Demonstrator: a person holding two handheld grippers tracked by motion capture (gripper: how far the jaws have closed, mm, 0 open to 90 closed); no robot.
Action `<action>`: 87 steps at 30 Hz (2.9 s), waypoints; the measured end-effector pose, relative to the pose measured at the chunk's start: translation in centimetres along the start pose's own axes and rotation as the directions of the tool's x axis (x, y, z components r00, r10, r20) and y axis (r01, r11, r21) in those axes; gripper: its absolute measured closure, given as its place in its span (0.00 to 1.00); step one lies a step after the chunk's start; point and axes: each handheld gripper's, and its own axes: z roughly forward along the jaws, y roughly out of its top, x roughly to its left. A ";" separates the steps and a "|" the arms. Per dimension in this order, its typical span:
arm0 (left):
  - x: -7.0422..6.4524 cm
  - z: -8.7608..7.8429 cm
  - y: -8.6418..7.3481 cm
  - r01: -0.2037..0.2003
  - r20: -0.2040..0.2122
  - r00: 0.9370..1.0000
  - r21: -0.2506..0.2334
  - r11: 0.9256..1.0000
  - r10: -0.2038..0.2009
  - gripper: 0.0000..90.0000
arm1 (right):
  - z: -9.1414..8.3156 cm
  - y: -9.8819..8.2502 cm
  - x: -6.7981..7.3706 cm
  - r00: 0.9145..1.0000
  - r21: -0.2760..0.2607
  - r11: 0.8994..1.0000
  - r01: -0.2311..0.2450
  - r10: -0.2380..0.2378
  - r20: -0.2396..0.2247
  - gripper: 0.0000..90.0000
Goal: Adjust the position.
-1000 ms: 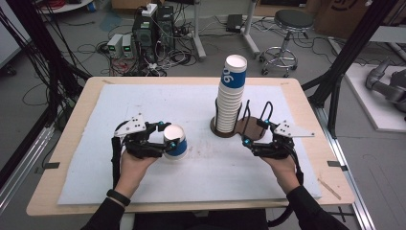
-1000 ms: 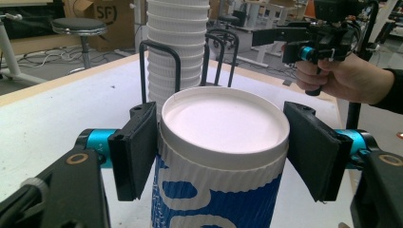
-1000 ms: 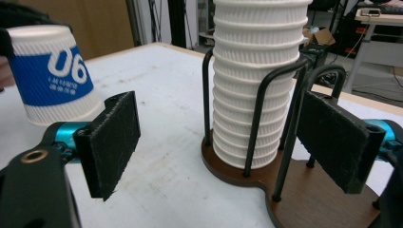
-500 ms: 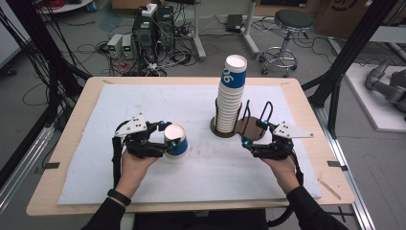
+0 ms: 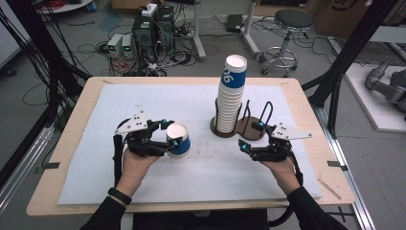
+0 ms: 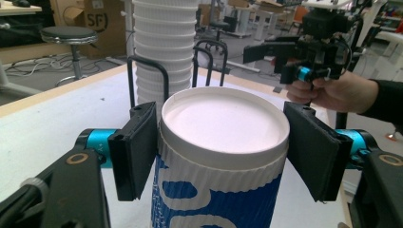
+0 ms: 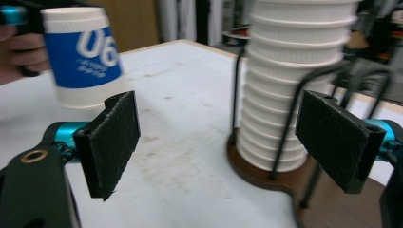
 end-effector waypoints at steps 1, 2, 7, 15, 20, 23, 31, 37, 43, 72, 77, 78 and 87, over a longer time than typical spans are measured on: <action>0.0 0.0 0.0 -0.002 0.002 1.000 0.000 1.000 0.002 0.33 | 0.0 0.0 0.1 1.000 -0.004 1.000 0.007 -0.007 -0.020 0.17; -0.1 0.1 0.1 -0.003 0.005 1.000 0.002 1.000 0.003 0.33 | 0.1 0.1 0.2 0.999 -0.007 1.000 0.013 -0.013 -0.045 0.17; -0.3 0.3 0.3 -0.001 0.029 1.000 0.004 1.000 0.001 0.33 | 0.8 0.3 0.7 0.990 0.003 0.999 0.043 -0.042 -0.131 0.17; -1.3 1.5 0.3 -0.005 0.074 0.997 0.021 1.000 0.004 0.33 | 1.8 0.1 1.4 0.977 0.041 0.998 0.053 -0.043 -0.210 0.17; -2.5 2.4 0.3 -0.018 0.104 0.994 0.029 0.999 0.015 0.33 | 2.3 0.0 2.0 0.968 0.039 0.998 0.043 -0.032 -0.249 0.17; -2.9 2.9 0.2 -0.016 0.124 0.992 0.026 1.000 0.013 0.33 | 2.9 -0.1 2.8 0.954 0.066 0.996 0.052 -0.030 -0.300 0.17; -4.0 4.0 -0.1 -0.012 0.157 0.988 0.023 1.000 0.008 0.33 | 4.0 -0.3 4.5 0.934 0.080 0.994 0.081 -0.048 -0.353 0.17; -4.2 4.7 -0.1 0.008 0.170 0.985 0.000 1.000 -0.008 0.33 | 4.8 -0.6 5.1 0.929 0.113 0.991 0.073 -0.027 -0.369 0.17; -4.5 5.5 -0.2 0.016 0.170 0.985 -0.013 1.000 -0.013 0.33 | 5.1 -0.6 5.3 0.926 0.126 0.992 0.027 0.023 -0.378 0.17; -5.4 7.6 2.1 -0.099 0.234 0.971 0.207 0.973 0.049 0.24 | 5.7 -0.7 5.3 0.913 0.207 0.973 0.099 -0.006 -0.407 0.24; -5.5 8.0 2.1 -0.143 0.240 0.969 0.327 0.934 0.064 0.32 | 5.8 -0.7 5.6 0.909 0.226 0.963 0.150 -0.045 -0.414 0.25; -5.5 8.0 2.1 -0.143 0.240 0.969 0.327 0.934 0.064 0.31 | 5.8 -0.7 5.6 0.909 0.232 0.961 0.152 -0.044 -0.414 0.23; -4.4 6.5 2.0 -0.024 0.245 0.969 0.145 0.989 -0.012 0.33 | 4.7 -0.1 5.2 0.921 0.105 0.991 0.083 -0.036 -0.389 0.20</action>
